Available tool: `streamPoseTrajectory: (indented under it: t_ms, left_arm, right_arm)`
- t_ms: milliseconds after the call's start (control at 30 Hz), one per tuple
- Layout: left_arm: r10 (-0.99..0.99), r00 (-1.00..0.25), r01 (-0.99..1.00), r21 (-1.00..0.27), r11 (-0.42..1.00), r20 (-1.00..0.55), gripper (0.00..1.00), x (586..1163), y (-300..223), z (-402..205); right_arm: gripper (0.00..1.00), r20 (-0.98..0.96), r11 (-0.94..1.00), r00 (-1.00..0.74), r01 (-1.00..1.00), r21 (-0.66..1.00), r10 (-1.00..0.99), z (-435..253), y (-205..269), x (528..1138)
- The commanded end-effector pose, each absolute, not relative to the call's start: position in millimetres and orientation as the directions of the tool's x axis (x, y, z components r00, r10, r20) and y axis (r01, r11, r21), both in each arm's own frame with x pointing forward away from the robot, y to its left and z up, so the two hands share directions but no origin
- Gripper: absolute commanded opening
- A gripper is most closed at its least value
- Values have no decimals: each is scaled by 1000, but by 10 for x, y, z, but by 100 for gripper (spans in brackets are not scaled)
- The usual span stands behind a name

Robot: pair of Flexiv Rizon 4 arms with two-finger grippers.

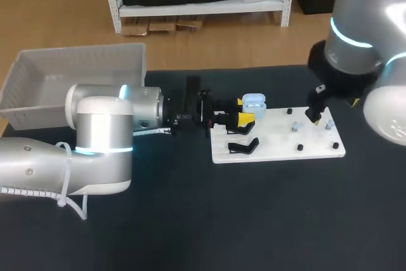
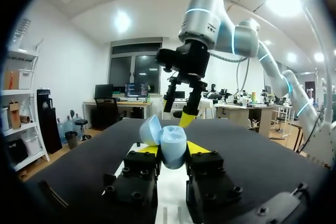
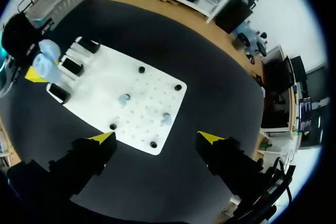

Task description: Pick up each earbud case from the left stands, insert the matching earbuds, close the lid, and place the case in the box.

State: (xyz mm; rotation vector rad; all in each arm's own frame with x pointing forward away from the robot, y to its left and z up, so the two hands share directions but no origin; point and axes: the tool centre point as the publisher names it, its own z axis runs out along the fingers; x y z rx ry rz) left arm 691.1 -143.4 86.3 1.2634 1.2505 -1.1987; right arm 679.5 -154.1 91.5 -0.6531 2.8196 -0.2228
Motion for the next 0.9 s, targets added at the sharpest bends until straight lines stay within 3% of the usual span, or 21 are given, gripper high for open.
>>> streamPoseTrajectory:
  t_ms: [33, 400, 467, 533, 667, 900]
  left_arm:
    - [54, -3, 1000, -4, -15, -999, 0, 6911, -1438, 846]
    - [54, -3, 1000, -4, -15, -999, 0, 6911, -1438, 846]
    - [54, -3, 1000, -4, -15, -999, 0, 6911, -1438, 846]
    - [54, -3, 1000, -4, -15, -999, 0, 6911, -1438, 846]
    - [54, -3, 1000, -4, -15, -999, 0, 6911, -1438, 846]
    - [54, -3, 1000, -4, -15, -999, 0, 6911, -1438, 846]
  right_arm:
    - [100, -153, 890, -890, -388, -240, -429, 763, -1547, 6916]
    - [100, -97, 914, -922, -349, -209, -374, 484, -1666, 6977]
    - [96, -93, 917, -926, -343, -202, -367, 470, -1657, 6971]
    - [81, -90, 920, -929, -337, -198, -360, 459, -1645, 6972]
    - [79, -91, 925, -933, -326, -197, -348, 453, -1610, 6990]
    - [60, -83, 931, -942, -303, -205, -325, 399, -1615, 7030]
